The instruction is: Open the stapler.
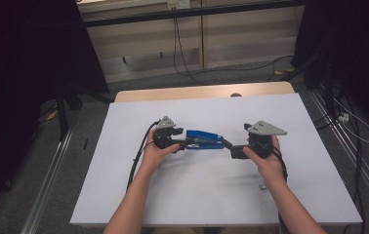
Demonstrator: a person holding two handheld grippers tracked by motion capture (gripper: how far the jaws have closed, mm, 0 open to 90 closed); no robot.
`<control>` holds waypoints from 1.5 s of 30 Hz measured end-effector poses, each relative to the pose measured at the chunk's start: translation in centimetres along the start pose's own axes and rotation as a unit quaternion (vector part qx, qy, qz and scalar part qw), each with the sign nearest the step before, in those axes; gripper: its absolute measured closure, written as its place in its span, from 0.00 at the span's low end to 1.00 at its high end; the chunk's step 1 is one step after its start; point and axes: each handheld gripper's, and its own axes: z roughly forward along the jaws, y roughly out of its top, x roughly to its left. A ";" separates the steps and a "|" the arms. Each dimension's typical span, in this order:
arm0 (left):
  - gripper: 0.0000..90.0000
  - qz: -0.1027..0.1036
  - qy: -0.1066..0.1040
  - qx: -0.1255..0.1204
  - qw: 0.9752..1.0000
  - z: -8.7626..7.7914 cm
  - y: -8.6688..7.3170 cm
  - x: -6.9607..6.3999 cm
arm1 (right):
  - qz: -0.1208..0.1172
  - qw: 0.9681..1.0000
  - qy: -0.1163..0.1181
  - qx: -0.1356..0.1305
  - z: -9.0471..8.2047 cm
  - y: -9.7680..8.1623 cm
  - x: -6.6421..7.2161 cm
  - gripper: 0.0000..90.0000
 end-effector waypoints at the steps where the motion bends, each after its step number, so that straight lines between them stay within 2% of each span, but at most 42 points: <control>1: 0.40 0.004 -0.003 -0.002 1.000 0.1 0.0 0.0 | 0.003 1.000 0.000 0.001 0.1 0.0 0.0 0.03; 4: 0.44 0.001 -0.011 0.005 1.000 0.4 0.0 -0.1 | 0.003 1.000 0.000 0.000 0.1 0.0 0.0 0.03; 7: 0.48 0.014 -0.027 0.002 1.000 0.7 0.1 -0.1 | -0.001 1.000 0.002 0.001 0.2 0.0 0.1 0.03; 10: 0.52 -0.004 -0.042 -0.002 0.999 0.8 0.3 -0.1 | -0.001 1.000 0.004 0.004 0.3 -0.1 0.3 0.03; 12: 0.53 0.004 -0.037 0.005 0.999 0.7 0.6 -0.3 | 0.001 1.000 0.004 0.004 0.3 -0.2 0.3 0.03; 14: 0.53 -0.004 -0.038 0.009 0.999 0.7 0.7 -0.3 | 0.002 1.000 0.004 0.004 0.3 -0.3 0.3 0.03; 17: 0.54 -0.004 -0.042 0.011 0.999 0.6 0.8 -0.2 | 0.003 1.000 0.003 0.004 0.4 -0.4 0.3 0.03; 18: 0.55 -0.016 -0.044 0.008 0.999 0.4 1.0 -0.2 | 0.004 1.000 0.003 0.005 0.5 -0.4 0.3 0.03; 24: 0.55 -0.018 -0.035 0.015 0.999 0.2 1.5 -0.4 | 0.008 1.000 0.007 0.006 0.6 -0.5 0.3 0.03; 28: 0.55 -0.028 -0.036 0.016 0.999 0.0 1.8 -0.5 | 0.009 1.000 0.006 0.002 0.6 -0.3 0.4 0.03; 30: 0.59 -0.047 -0.051 -0.013 0.998 -0.5 2.3 -0.5 | 0.008 1.000 0.007 0.003 0.7 -0.4 0.4 0.03; 39: 0.64 -0.039 -0.046 -0.025 0.998 -0.8 3.8 -1.3 | 0.010 1.000 0.008 0.003 0.9 -0.5 0.7 0.03; 41: 0.64 -0.030 -0.041 -0.022 0.998 -0.8 4.3 -1.6 | 0.002 1.000 0.001 -0.002 1.1 -0.5 1.1 0.02; 45: 0.64 -0.028 -0.038 -0.018 0.999 -0.7 4.6 -1.7 | 0.010 1.000 0.013 0.004 1.5 -0.7 1.9 0.05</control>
